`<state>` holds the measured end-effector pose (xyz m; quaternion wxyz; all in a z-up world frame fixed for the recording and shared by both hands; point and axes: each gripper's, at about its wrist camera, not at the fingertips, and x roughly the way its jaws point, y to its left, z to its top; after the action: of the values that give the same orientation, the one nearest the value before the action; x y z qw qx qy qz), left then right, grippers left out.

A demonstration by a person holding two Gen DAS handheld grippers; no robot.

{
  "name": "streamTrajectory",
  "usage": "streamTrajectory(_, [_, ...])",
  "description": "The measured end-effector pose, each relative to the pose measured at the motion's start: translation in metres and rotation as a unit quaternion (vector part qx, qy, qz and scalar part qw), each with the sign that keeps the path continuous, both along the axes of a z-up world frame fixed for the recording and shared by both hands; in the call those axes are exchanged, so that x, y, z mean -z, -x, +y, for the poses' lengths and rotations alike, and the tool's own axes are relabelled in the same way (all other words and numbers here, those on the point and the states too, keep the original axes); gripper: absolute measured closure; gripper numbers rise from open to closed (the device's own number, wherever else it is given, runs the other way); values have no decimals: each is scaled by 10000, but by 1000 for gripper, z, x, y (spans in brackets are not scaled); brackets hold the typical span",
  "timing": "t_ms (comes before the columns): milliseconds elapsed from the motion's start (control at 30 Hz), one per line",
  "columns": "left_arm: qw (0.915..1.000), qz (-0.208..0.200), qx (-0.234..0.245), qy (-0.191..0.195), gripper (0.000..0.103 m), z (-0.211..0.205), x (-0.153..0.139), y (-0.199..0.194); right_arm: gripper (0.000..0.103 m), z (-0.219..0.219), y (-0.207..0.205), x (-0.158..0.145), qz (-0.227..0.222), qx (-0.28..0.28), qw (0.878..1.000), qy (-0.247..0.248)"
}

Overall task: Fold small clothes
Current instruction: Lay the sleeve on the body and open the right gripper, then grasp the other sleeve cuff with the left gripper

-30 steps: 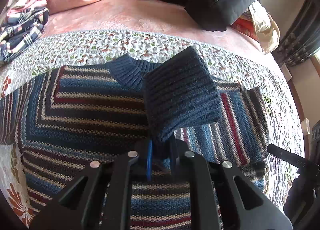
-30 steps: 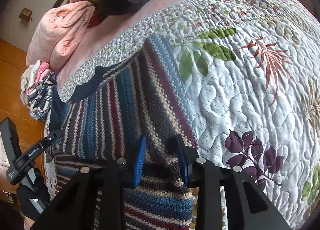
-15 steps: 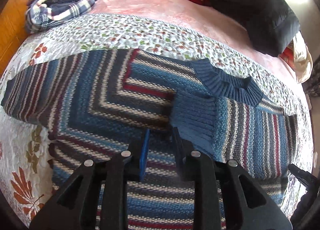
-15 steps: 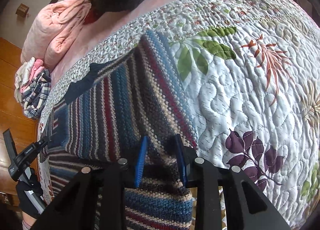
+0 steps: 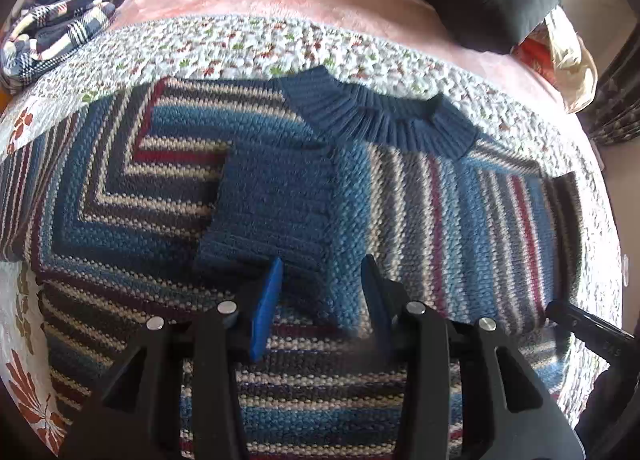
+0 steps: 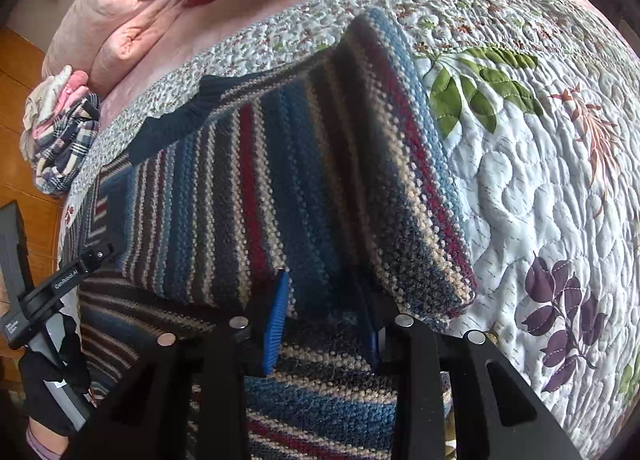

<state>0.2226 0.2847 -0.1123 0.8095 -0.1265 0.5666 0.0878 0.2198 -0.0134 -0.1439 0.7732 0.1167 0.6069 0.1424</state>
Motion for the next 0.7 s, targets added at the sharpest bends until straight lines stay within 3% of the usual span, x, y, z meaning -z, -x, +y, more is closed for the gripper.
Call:
streamTrajectory(233, [9999,-23,116,-18,61,0,5,1,70,3,-5,4,85,64,9999,36])
streamTrajectory(400, [9990,-394,-68,218,58,24,-31,23,67,9,5,-27,-131,-8,9999,57])
streamTrajectory(533, [9969,-644,-450,62,52,74,-55,67,61,30,30,-48,-298,-381,9987,-155])
streamTrajectory(700, [9882,-572,-1418,-31,50,169,-62,131,59,75,58,-41,-196,-963,9950,-169])
